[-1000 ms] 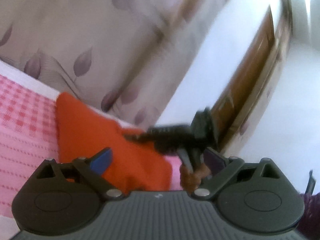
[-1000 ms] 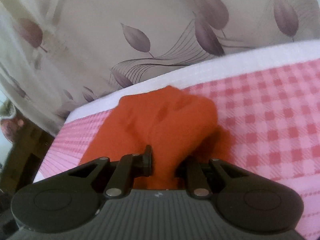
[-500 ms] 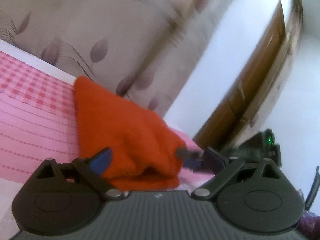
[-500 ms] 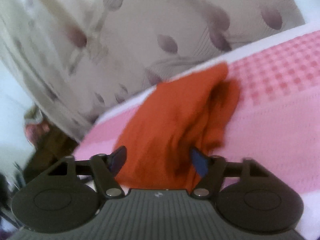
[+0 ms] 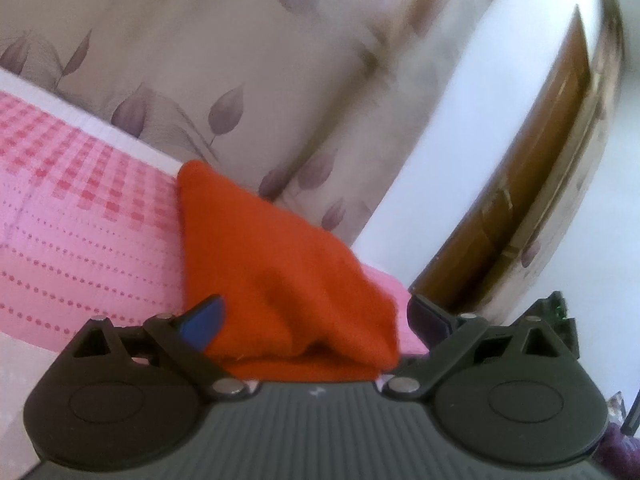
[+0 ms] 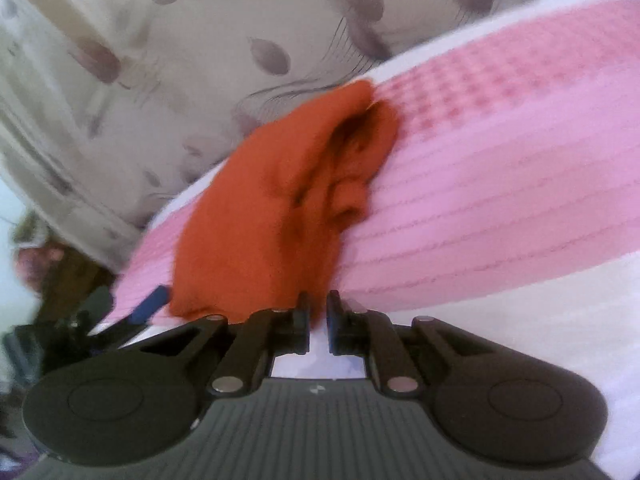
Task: Fold small clothes
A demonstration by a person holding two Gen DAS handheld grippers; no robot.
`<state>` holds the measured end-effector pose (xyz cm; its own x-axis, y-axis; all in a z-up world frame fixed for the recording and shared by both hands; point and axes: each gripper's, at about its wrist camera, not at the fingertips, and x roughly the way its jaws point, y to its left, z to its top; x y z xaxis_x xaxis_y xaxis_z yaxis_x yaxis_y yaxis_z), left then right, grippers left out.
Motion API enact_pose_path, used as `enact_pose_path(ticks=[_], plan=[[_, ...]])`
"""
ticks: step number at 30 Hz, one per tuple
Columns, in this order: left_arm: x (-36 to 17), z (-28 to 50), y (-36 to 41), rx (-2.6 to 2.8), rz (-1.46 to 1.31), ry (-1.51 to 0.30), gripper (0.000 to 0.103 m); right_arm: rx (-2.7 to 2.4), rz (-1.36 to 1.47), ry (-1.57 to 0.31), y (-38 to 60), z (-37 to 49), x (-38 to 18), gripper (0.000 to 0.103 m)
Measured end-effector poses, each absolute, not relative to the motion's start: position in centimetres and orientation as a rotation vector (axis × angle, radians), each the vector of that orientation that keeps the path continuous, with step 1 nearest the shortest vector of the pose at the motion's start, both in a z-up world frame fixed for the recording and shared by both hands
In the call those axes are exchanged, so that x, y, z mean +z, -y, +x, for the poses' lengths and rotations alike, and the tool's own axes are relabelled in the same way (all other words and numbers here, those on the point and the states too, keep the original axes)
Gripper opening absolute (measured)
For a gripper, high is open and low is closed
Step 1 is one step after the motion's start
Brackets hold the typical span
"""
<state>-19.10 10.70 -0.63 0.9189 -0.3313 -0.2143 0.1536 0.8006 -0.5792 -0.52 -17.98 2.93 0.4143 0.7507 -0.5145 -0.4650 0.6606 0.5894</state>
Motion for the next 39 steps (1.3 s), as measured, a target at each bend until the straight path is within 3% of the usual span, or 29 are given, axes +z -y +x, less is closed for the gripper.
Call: enact_pose_path(ticks=[2, 5, 7, 9, 16, 20, 25, 33, 37, 39], plan=[[-0.8, -19.0, -10.8, -0.257, -0.600, -0.318, 0.098, 0.795, 0.442, -0.822, 18.4, -1.0, 3.5, 0.018], [-0.7, -19.0, -10.5, -0.242, -0.583, -0.321, 0.098, 0.821, 0.463, -0.615, 18.4, -3.2, 6.5, 0.023], [-0.6, -18.9, -10.2, -0.219, -0.559, -0.335, 0.098, 0.857, 0.411, -0.516, 17.0, -4.0, 8.5, 0.045], [-0.4, -18.5, -9.6, -0.187, -0.516, -0.366, 0.098, 0.882, 0.310, -0.483, 14.4, -3.6, 9.5, 0.057], [-0.1, -17.8, -8.1, -0.082, -0.375, -0.448, 0.098, 0.745, -0.091, -0.539, 7.1, -1.6, 5.1, 0.057], [-0.2, -17.5, -8.2, -0.051, -0.375, -0.473, 0.098, 0.735, -0.098, -0.510, 6.8, -2.3, 3.7, 0.059], [-0.3, -17.2, -8.1, -0.015, -0.364, -0.495, 0.098, 0.772, -0.145, -0.500, 5.9, -2.6, 3.3, 0.083], [-0.3, -17.3, -8.2, -0.007, -0.371, -0.497, 0.098, 0.805, -0.094, -0.504, 6.7, -2.2, 3.6, 0.086], [-0.3, -17.2, -8.2, -0.001, -0.361, -0.503, 0.098, 0.841, -0.058, -0.500, 7.2, -2.2, 3.7, 0.097], [-0.3, -17.2, -8.0, 0.002, -0.353, -0.503, 0.098, 0.842, -0.057, -0.492, 7.2, -2.3, 3.8, 0.097]])
